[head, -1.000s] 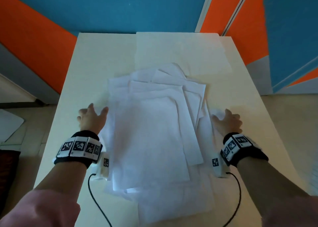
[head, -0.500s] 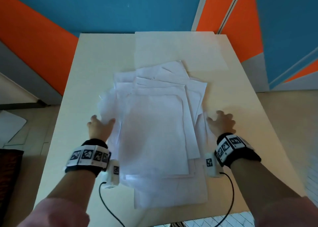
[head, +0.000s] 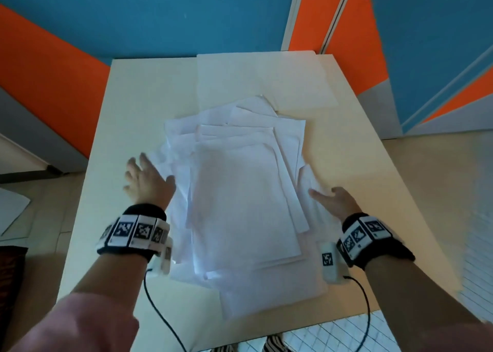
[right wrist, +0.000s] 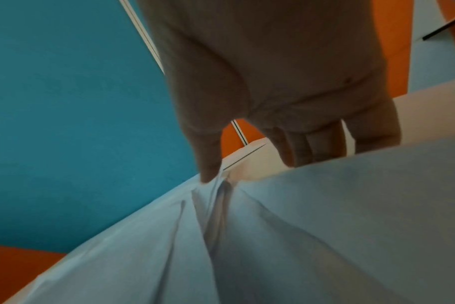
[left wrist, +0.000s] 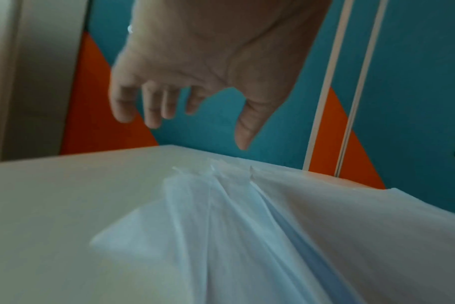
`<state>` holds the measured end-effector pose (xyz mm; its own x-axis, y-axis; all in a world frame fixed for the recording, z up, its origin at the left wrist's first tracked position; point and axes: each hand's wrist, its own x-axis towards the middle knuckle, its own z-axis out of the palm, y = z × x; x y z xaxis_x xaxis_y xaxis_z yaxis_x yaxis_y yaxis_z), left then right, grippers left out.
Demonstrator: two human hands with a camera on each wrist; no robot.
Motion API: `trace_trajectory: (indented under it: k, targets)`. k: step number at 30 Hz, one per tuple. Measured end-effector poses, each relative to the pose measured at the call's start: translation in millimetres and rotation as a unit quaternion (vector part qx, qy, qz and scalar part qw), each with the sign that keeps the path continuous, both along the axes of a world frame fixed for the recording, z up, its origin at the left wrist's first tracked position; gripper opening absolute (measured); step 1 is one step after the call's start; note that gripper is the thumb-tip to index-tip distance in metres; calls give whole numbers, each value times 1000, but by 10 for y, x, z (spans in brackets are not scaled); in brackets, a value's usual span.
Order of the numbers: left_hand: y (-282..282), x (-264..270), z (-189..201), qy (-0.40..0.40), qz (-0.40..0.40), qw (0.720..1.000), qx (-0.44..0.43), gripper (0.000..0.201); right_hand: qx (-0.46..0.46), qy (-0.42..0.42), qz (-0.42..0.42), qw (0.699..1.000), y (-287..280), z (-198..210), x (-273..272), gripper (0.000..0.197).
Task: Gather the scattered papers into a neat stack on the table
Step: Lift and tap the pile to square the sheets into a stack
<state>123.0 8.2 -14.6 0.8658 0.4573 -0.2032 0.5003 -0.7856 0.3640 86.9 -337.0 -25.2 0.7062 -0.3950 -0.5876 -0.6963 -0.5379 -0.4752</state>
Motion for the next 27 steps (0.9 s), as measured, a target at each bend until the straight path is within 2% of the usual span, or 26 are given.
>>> trace_trajectory:
  k: [3, 5, 7, 10, 13, 16, 19, 22, 24, 27]
  targets:
    - [-91, 322, -61, 53, -134, 990, -6, 78, 36, 23, 6, 999, 124, -131, -208, 82]
    - [-177, 447, -122, 99, -169, 980, -46, 75, 54, 6, 11, 998, 254, -208, -185, 72]
    - [-213, 464, -160, 117, -180, 975, -55, 68, 44, -10, 40, 998, 326, -217, -60, 62]
    - [-180, 335, -189, 100, -168, 980, -49, 61, -3, -20, 122, 992, 296, -139, 212, 56]
    - [-180, 125, -231, 99, -178, 977, -68, 54, -96, -43, 219, 970, 199, -30, 536, 54]
    - [-126, 95, -204, 85, -178, 979, -42, 38, -178, -69, 268, 944, 190, 23, 818, 60]
    - [8, 313, -136, 17, -137, 990, -18, 29, -264, -138, 217, 930, 251, 73, 948, 71]
    - [158, 562, -119, 6, -93, 996, -9, 42, -268, -177, 120, 939, 240, 113, 797, 75]
    - [264, 666, -148, 33, -44, 998, 8, 56, -253, -153, 76, 952, 132, 98, 558, 73]
    - [375, 770, -259, 66, -3, 998, -9, 73, -211, -60, -23, 975, -150, 0, 99, 70]
